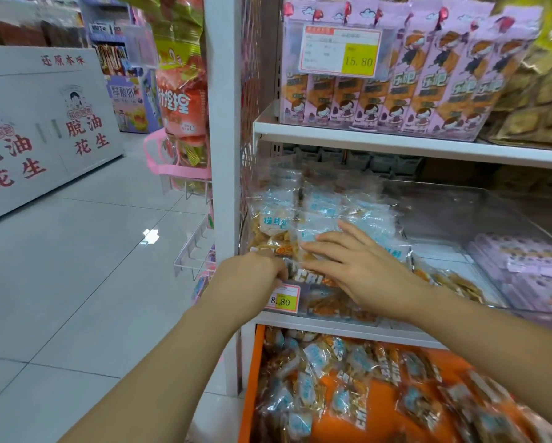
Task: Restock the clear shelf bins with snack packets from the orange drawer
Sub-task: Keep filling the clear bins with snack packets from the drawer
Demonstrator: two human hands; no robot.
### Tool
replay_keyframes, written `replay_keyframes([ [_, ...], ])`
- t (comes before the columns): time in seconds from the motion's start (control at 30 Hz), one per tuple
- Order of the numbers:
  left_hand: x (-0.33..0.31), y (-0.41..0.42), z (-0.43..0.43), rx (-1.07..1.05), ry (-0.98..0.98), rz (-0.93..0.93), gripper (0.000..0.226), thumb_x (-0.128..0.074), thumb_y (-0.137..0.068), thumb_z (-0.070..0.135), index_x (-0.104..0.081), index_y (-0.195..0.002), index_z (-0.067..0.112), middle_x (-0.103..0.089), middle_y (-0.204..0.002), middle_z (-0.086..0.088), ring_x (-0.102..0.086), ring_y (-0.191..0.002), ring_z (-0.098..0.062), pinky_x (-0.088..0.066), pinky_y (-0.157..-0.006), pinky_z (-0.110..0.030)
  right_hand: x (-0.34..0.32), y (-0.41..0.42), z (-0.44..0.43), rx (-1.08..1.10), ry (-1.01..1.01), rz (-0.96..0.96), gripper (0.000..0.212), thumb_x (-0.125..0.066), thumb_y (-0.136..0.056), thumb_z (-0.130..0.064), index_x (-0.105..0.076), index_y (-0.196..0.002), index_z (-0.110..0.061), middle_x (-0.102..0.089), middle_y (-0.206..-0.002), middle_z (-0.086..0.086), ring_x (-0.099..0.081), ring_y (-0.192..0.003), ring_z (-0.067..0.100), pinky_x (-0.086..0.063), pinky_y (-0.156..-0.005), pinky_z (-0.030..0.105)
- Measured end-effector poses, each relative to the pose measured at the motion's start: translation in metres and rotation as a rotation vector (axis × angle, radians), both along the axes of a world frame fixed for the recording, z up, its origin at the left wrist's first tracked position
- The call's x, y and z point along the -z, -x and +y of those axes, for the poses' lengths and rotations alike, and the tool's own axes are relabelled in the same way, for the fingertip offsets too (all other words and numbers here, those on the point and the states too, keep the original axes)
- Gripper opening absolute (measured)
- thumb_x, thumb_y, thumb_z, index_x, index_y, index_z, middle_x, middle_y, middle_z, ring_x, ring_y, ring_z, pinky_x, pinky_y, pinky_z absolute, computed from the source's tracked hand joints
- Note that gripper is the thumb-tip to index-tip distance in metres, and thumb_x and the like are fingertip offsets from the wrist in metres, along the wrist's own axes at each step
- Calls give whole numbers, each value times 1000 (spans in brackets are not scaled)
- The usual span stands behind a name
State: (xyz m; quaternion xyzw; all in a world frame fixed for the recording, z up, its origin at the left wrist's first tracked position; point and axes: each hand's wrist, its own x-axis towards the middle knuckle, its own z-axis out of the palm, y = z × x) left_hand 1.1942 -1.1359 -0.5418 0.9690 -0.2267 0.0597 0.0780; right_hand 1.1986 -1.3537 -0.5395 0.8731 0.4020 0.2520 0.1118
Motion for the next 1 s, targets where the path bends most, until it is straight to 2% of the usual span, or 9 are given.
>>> replay_keyframes([
  [0.17,-4,-1,2,-37,130,51,22,-55,-93,29,-65,-112,33,-64,-112,10,-59,-102,-13,-51,-83,-34,-2,3,2,5,-19,30,51,-79,-72,-10,-65,-119,-23,-57,-133,3,-54,-121,23,-24,-111,53],
  [0.27,-7,-2,-8,-51,326,-2,22,-59,-90,39,-60,-111,31,-66,-103,5,-62,-94,-16,-52,-76,-33,-2,18,-7,80,-210,7,34,-57,-88,-24,-61,-122,-22,-50,-140,8,-44,-131,25,-18,-115,52],
  [0.37,-6,-1,-31,-83,462,-10,36,-58,-90,45,-54,-117,22,-60,-109,1,-59,-100,-20,-50,-77,-35,11,39,-21,263,-395,-5,42,-44,-91,-30,-52,-130,-21,-39,-147,10,-30,-138,27,-19,-114,55],
  [0.47,-1,-1,-49,-118,470,-17,68,-57,-91,44,-29,-146,16,-43,-138,-6,-48,-120,-22,-43,-91,-34,27,45,-27,363,-310,6,50,-36,-93,-32,-36,-142,-22,-27,-153,11,-18,-142,30,-12,-116,49],
  [0.63,0,-4,-54,-126,546,39,78,-62,-90,35,-18,-151,14,-29,-152,-6,-34,-137,-21,-32,-106,-31,26,23,-37,399,-131,76,57,-28,-94,-36,-17,-149,-25,-20,-156,13,-12,-144,30,-2,-114,44],
  [0.73,2,-4,-53,-121,535,38,77,-61,-90,36,-19,-151,15,-29,-152,-7,-36,-135,-22,-35,-104,-32,23,15,-41,407,-24,72,56,-27,-94,-36,-19,-149,-24,-24,-154,15,-21,-143,33,-4,-116,48],
  [0.83,4,-2,-51,-107,507,28,76,-57,-91,42,-18,-152,18,-30,-150,-7,-42,-130,-24,-40,-98,-34,16,19,-42,400,-23,153,58,-22,-94,-37,-12,-150,-27,-14,-157,15,-11,-145,33,3,-116,47],
  [0.9,4,-2,-47,-96,501,45,79,-56,-91,45,-15,-153,20,-29,-151,-7,-41,-131,-24,-39,-100,-33,7,26,-37,400,-114,158,57,-26,-93,-37,-17,-149,-28,-10,-158,16,-8,-146,32,1,-115,45],
  [1.0,1,-3,-40,-67,518,96,89,-63,-85,47,-12,-153,22,-27,-152,-5,-36,-135,-21,-35,-104,-31,3,45,-19,347,-291,19,50,-37,-91,-31,-43,-138,-17,-31,-151,14,-32,-135,29,-24,-113,44],
])
